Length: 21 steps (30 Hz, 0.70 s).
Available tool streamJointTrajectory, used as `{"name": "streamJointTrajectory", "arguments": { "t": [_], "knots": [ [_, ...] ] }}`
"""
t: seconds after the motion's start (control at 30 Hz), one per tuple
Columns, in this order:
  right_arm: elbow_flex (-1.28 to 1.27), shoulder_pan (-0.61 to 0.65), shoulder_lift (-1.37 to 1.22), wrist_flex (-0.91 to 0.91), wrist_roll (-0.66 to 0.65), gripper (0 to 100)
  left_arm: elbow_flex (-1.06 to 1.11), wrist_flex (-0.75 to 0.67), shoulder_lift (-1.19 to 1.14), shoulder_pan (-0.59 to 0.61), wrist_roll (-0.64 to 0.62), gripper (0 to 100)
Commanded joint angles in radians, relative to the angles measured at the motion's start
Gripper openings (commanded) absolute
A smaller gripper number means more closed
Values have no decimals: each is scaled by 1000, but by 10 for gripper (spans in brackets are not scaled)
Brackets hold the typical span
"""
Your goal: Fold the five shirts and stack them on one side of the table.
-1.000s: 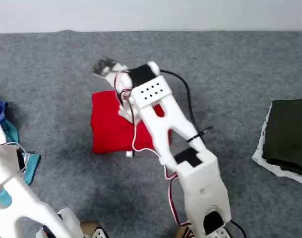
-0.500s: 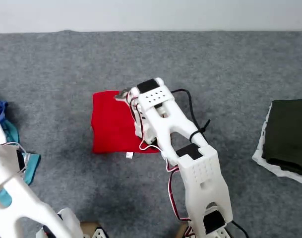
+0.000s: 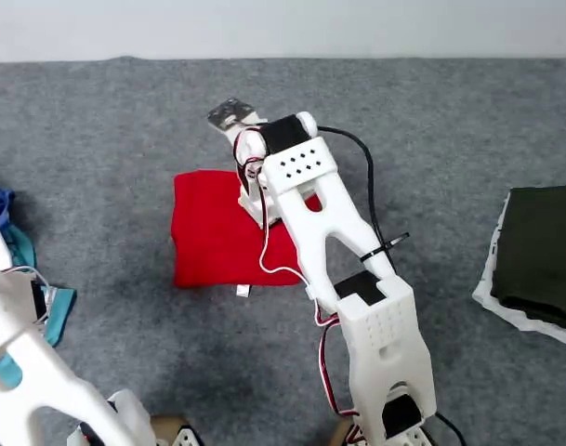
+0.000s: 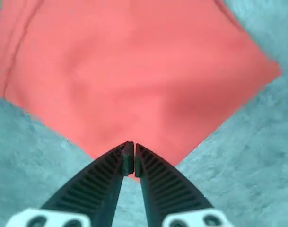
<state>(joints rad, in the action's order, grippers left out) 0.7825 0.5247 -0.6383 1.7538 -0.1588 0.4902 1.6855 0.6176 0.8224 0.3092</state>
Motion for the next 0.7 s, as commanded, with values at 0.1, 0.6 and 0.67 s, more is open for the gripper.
{"name": "streamJointTrajectory", "arguments": {
  "t": [0.1,0.6,0.67],
  "knots": [
    [38,12,25,44,304,99,-2,-18,21,-9,-6,6],
    [-28,21,-97,38,635,347,-1,-17,15,-9,-8,6],
    [-26,21,-148,33,644,355,-1,-17,15,-9,-8,6]
  ]
}}
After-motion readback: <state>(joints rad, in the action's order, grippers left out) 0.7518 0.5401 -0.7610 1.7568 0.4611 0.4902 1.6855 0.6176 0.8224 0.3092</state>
